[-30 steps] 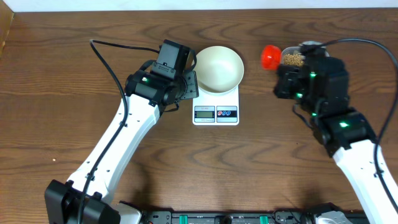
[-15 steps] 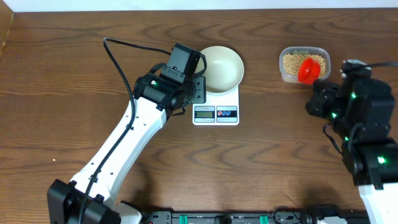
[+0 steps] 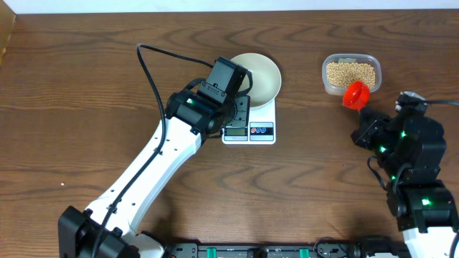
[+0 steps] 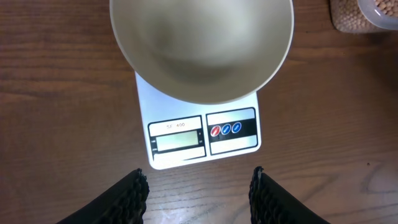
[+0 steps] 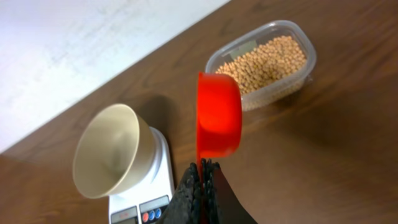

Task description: Scoop item into bowl and weigh 50g on scale

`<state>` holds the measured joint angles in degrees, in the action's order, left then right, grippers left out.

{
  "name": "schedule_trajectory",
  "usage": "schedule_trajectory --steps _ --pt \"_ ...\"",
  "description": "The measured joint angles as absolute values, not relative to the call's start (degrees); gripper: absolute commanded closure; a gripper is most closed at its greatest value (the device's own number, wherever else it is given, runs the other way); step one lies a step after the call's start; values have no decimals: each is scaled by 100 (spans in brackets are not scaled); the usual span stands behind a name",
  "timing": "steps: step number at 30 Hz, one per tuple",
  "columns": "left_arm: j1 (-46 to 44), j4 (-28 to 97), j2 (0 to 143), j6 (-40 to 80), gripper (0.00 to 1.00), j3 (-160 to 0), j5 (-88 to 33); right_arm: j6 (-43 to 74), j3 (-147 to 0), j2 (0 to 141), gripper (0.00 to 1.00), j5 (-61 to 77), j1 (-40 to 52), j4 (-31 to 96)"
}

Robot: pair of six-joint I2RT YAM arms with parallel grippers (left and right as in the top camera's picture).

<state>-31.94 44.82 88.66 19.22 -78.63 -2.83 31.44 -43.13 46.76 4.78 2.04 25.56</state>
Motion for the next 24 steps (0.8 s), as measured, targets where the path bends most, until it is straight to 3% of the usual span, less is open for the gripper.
schedule_trajectory --steps 24 --pt "-3203 4591 8866 1920 45 -7863 -351 3288 -3603 4471 99 1389 -283 1647"
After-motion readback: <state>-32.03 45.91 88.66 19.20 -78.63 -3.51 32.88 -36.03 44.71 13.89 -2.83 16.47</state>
